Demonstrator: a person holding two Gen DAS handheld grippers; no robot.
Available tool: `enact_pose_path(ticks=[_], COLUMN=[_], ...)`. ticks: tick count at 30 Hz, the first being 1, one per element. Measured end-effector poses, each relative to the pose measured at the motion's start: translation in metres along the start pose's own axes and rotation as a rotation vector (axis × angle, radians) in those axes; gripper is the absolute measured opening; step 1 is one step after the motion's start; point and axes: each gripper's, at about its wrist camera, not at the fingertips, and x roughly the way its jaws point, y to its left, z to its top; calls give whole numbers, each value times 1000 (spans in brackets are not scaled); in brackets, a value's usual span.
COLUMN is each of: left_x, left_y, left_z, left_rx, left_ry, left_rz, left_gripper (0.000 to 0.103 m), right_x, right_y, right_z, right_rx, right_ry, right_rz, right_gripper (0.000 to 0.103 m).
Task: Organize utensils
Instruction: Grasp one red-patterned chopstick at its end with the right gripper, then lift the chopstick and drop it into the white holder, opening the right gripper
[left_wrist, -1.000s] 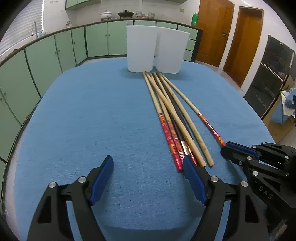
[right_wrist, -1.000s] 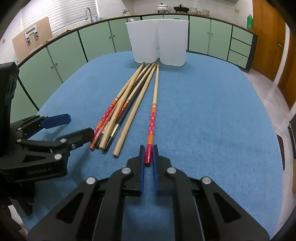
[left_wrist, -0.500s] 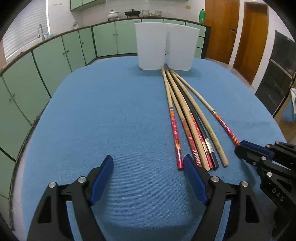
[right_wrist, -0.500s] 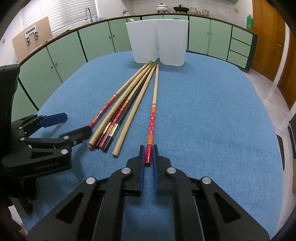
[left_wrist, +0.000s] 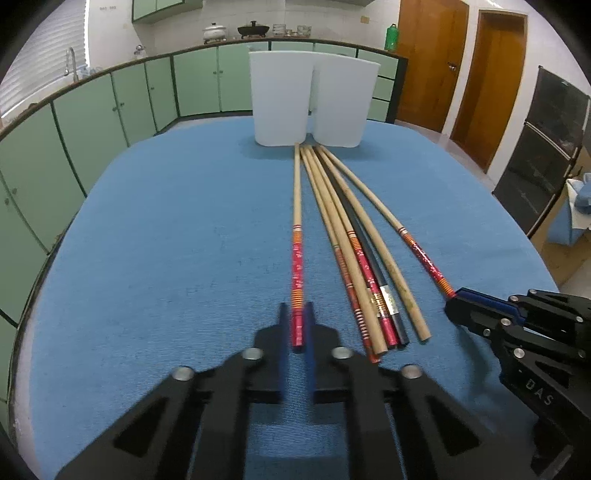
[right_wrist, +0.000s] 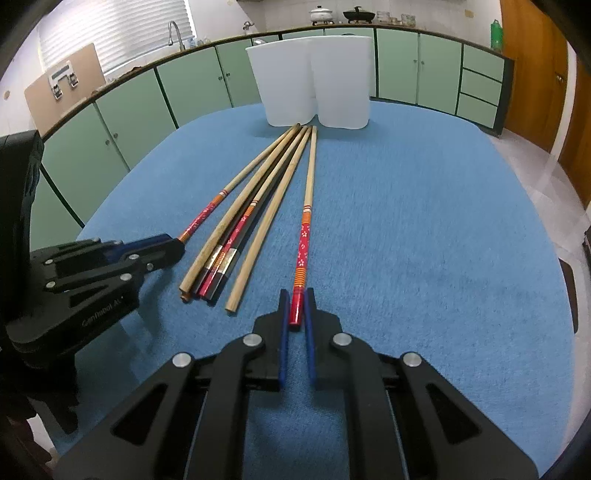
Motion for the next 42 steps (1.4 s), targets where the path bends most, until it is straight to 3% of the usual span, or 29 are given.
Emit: enact_pose_path(ticks=[9,21,29,37,42], left_x=[-25,-85,-36,-13,-19], left_y=[9,13,23,28,26], left_z=[3,37,9,-14,-21], left_rx=[-25,2,-23,-24,-7], left_ry=[-50,-181,-67,3,0], left_rz=[-12,-9,-28,-41,-40], left_gripper=[6,6,6,7,19], right_x=[-20,-69,-36,-6,-2], right_y=[-8,-13,-7,-6,-10], right_z=[6,42,15,-3,-3], right_rx=[14,-24,-34,-19,6], right_ry=[-70,-229,-119,-26,-5], right_rz=[-12,-41,-64,-64,-48], right_gripper=[6,5,5,6,5])
